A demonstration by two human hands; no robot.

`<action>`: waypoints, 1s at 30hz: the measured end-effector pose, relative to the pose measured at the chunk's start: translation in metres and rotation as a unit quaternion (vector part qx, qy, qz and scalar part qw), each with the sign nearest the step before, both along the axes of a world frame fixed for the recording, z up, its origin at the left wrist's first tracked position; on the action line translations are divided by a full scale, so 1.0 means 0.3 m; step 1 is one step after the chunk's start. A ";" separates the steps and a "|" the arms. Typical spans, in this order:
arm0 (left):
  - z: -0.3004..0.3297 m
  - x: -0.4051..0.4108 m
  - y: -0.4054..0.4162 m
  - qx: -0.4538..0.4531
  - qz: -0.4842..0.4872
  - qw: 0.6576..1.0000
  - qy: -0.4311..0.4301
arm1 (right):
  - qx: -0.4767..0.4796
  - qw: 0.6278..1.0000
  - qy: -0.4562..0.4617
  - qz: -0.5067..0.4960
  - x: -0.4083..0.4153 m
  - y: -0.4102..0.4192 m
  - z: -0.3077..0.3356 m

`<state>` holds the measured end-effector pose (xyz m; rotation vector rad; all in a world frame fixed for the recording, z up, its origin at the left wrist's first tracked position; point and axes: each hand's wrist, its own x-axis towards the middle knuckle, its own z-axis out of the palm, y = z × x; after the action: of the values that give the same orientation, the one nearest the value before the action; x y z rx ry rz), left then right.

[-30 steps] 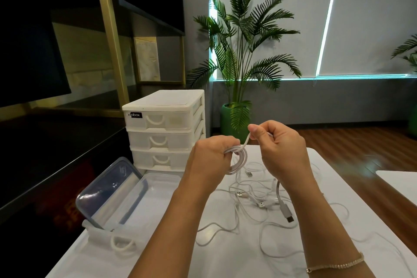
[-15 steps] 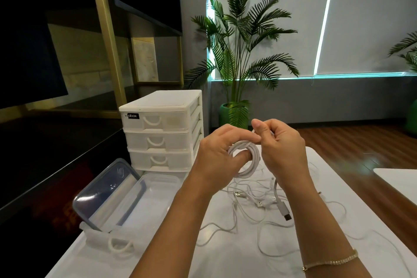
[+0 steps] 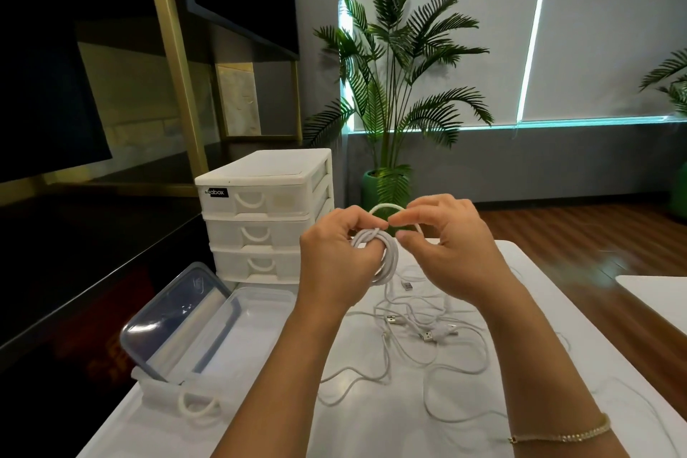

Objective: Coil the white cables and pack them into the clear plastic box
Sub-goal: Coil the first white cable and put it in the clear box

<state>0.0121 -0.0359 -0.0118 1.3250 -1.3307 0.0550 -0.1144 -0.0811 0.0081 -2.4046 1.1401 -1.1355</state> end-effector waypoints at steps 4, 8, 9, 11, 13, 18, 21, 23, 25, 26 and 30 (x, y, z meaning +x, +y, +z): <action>0.006 -0.007 0.002 0.022 0.005 1.000 0.013 | 0.023 0.997 0.076 0.012 -0.010 0.041 0.030; 0.009 -0.013 0.001 0.040 -0.012 0.999 0.005 | 0.064 0.995 0.066 0.030 -0.005 0.047 0.029; 0.010 -0.017 0.001 0.041 -0.019 0.999 0.003 | 0.076 0.995 0.058 0.030 -0.005 0.046 0.028; 0.010 -0.026 0.000 0.042 -0.029 0.999 0.005 | 0.090 0.995 0.045 0.022 -0.004 0.034 0.022; 0.006 -0.026 -0.002 0.047 -0.029 0.998 0.010 | 0.092 0.995 0.039 0.012 -0.005 0.025 0.019; 0.013 -0.002 0.006 0.099 -0.029 0.993 0.061 | 0.098 0.994 0.037 0.023 -0.030 0.014 0.021; 0.022 0.015 0.006 0.129 -0.066 0.984 0.101 | 0.080 0.996 0.032 0.021 -0.038 0.005 0.018; 0.028 0.024 0.004 0.151 -0.094 0.977 0.121 | 0.062 0.997 0.036 0.015 -0.038 -0.001 0.012; 0.033 0.031 0.006 0.168 -0.128 0.967 0.142 | 0.056 0.998 0.036 0.011 -0.039 -0.006 0.008; 0.036 0.033 0.007 0.176 -0.146 0.962 0.150 | 0.059 0.998 0.032 0.014 -0.040 -0.008 0.009; 0.039 0.041 0.013 0.197 -0.220 0.936 0.193 | 0.078 0.996 0.007 0.036 -0.051 -0.008 0.010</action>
<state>0.0245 -0.0320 -0.0002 1.2449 -1.3012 -0.7799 -0.1297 -0.0834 0.0112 -2.3174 1.0948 -0.9703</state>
